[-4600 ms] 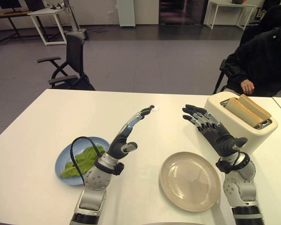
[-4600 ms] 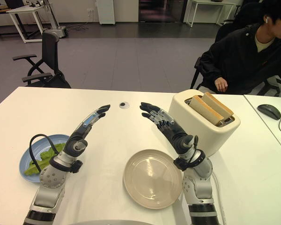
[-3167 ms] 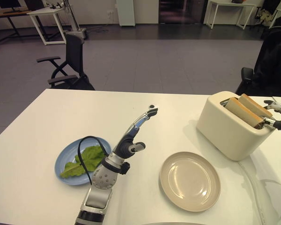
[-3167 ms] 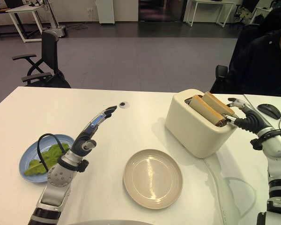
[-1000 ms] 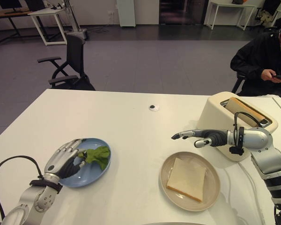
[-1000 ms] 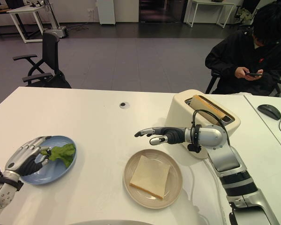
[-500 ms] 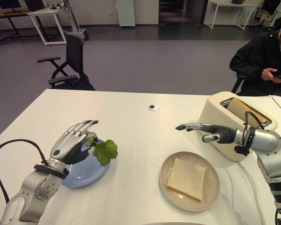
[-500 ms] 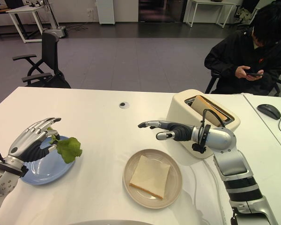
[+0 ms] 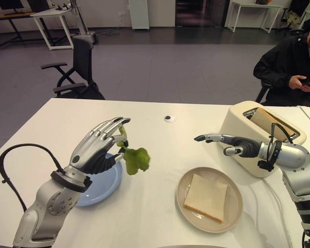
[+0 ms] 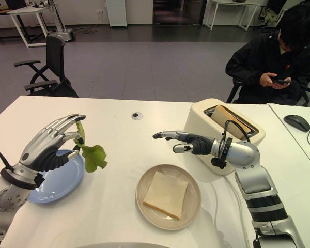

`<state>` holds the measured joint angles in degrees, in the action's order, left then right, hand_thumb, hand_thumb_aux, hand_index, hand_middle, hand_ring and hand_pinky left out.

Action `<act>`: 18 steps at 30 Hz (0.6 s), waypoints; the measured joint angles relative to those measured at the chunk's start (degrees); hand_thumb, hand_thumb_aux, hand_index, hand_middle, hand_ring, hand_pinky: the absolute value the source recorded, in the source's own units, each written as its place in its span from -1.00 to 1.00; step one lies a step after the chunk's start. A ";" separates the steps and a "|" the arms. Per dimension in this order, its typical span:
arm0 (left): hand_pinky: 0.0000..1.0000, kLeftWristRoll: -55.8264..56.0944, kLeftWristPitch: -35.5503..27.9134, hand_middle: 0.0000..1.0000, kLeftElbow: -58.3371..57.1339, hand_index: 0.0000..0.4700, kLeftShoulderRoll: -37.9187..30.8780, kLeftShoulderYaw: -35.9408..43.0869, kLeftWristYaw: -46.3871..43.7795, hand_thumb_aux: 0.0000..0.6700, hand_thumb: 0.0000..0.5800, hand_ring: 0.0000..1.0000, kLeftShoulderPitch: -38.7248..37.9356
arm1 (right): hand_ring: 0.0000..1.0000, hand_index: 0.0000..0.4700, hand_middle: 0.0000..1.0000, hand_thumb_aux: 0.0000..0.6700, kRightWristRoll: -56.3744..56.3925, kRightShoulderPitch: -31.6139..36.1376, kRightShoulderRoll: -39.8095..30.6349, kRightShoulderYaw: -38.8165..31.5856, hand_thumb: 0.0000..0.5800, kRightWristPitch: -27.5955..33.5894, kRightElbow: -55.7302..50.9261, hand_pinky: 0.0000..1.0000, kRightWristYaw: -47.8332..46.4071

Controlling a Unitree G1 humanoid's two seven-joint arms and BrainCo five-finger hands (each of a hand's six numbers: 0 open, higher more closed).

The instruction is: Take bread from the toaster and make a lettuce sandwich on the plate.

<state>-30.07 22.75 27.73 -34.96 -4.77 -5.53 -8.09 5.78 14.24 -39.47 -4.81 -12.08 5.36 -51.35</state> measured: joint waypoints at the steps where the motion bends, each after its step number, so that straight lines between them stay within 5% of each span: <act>1: -1.00 0.04 -0.29 -1.00 1.05 1.00 1.99 3.50 -1.34 1.00 1.00 -1.00 2.07 | -1.00 -1.00 -1.00 -1.00 0.00 0.10 0.17 0.23 -1.00 -0.15 -0.51 -1.00 0.41; 6: -1.00 -2.23 -0.88 -1.00 0.87 1.00 10.04 17.86 -6.20 1.00 1.00 -1.00 10.57 | -1.00 -1.00 -1.00 -1.00 -0.01 1.81 0.27 2.04 -1.00 -0.89 -3.07 -1.00 2.13; 12: -1.00 -3.74 -0.47 -1.00 -3.54 1.00 15.81 29.50 -9.33 1.00 1.00 -1.00 11.60 | -1.00 -1.00 -1.00 -1.00 0.56 2.35 -1.26 5.94 -1.00 -1.08 -3.44 -1.00 2.58; 18: -1.00 -4.53 -0.20 -1.00 -5.19 1.00 16.46 33.39 -12.59 1.00 1.00 -1.00 11.81 | -1.00 -1.00 -1.00 -1.00 0.56 2.35 -1.19 6.00 -1.00 -1.40 -4.07 -1.00 2.62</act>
<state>-34.60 22.55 22.54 -18.50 28.62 -18.12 3.72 6.34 16.59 -40.65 1.19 -13.48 1.28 -48.74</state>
